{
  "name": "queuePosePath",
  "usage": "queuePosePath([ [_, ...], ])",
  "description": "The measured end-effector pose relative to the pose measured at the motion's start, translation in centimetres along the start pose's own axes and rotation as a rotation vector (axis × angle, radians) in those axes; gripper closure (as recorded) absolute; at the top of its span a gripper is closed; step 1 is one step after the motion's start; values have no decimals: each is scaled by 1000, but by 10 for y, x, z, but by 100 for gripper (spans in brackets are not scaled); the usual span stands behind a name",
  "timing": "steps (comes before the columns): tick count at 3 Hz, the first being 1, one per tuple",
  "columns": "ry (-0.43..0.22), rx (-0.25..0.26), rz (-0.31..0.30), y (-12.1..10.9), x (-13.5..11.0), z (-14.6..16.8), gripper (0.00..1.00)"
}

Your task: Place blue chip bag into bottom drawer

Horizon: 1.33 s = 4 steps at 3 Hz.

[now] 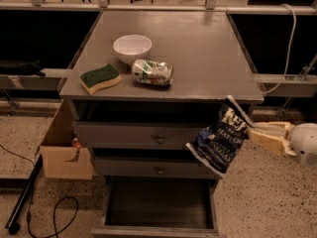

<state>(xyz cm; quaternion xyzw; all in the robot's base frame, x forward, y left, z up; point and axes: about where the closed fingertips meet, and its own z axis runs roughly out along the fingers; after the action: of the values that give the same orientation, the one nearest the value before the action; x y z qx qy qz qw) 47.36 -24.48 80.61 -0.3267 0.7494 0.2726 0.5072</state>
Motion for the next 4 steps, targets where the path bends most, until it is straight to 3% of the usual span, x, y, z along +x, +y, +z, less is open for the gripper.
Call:
queuePosePath([
  [1, 37, -27, 40, -6, 47, 22, 100],
  [2, 37, -27, 41, -6, 47, 22, 100],
  [4, 42, -75, 175, 23, 132, 62, 100],
])
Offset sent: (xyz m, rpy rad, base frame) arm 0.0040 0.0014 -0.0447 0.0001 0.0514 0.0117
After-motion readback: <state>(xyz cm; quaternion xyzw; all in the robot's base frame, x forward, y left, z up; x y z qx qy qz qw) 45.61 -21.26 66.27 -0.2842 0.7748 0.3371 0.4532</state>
